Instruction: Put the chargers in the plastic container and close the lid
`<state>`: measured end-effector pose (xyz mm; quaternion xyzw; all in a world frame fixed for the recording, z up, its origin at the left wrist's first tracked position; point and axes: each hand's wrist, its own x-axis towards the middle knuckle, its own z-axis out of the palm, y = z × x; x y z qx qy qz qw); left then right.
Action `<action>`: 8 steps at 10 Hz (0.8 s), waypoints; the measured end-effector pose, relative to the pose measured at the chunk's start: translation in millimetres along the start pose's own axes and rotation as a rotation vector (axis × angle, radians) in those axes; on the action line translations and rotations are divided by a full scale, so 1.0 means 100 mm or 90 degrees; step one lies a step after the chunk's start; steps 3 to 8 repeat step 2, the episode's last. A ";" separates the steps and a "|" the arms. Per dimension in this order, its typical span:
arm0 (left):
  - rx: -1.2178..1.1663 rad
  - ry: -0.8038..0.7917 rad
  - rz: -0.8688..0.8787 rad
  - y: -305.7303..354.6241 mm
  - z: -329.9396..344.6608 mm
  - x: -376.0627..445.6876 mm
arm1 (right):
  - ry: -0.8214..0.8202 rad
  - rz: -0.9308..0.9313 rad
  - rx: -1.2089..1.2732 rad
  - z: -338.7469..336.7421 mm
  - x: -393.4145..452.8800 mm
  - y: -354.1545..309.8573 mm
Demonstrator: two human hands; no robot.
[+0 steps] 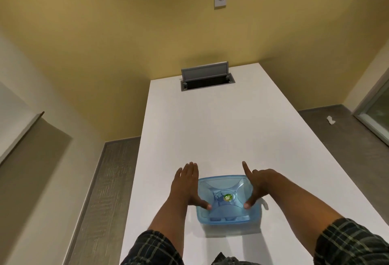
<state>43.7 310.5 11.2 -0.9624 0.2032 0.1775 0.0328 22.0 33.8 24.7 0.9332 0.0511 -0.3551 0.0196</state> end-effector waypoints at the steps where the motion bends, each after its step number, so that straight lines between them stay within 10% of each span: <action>1: 0.012 0.097 -0.008 -0.14 -0.25 0.07 | 0.134 -0.008 -0.029 -0.25 0.00 0.04; 2: 0.020 0.300 -0.041 -0.33 -0.74 0.17 | 0.469 -0.030 -0.090 -0.72 0.00 0.15; 8: 0.020 0.300 -0.041 -0.33 -0.74 0.17 | 0.469 -0.030 -0.090 -0.72 0.00 0.15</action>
